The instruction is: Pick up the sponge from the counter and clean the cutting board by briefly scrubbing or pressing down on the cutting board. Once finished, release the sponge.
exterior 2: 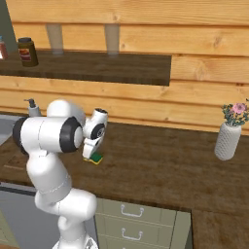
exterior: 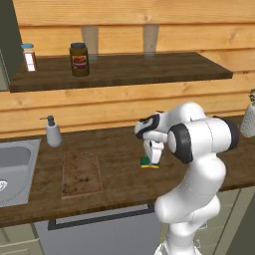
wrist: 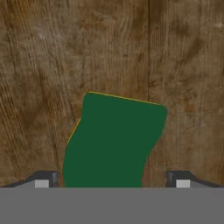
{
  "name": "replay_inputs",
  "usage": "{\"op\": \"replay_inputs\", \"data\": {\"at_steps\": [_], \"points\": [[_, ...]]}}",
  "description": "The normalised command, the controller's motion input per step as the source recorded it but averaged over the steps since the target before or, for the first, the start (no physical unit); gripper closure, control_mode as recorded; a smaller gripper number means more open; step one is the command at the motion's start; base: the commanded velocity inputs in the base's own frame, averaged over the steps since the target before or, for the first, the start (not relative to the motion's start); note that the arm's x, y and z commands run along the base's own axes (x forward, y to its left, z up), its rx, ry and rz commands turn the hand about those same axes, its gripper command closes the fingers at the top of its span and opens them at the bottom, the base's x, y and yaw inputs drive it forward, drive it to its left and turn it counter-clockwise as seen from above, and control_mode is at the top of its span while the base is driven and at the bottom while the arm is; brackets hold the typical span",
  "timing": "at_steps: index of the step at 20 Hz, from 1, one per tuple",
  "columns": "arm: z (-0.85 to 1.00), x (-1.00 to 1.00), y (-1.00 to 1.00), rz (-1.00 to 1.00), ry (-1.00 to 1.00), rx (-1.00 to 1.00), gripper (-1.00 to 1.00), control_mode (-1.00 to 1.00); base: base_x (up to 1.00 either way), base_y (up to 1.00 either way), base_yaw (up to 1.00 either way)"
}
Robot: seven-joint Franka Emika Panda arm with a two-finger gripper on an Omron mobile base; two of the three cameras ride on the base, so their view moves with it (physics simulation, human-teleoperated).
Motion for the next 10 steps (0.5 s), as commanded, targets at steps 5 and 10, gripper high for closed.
{"op": "replay_inputs", "data": {"at_steps": [5,10], "points": [[0.70,-0.70,0.00,0.00,-0.21,0.00,-1.00,-1.00,0.00,0.00,0.00],[0.96,-0.89,-0.04,0.00,-0.01,0.40,-1.00,-1.00,0.00,0.00,0.00]]}}
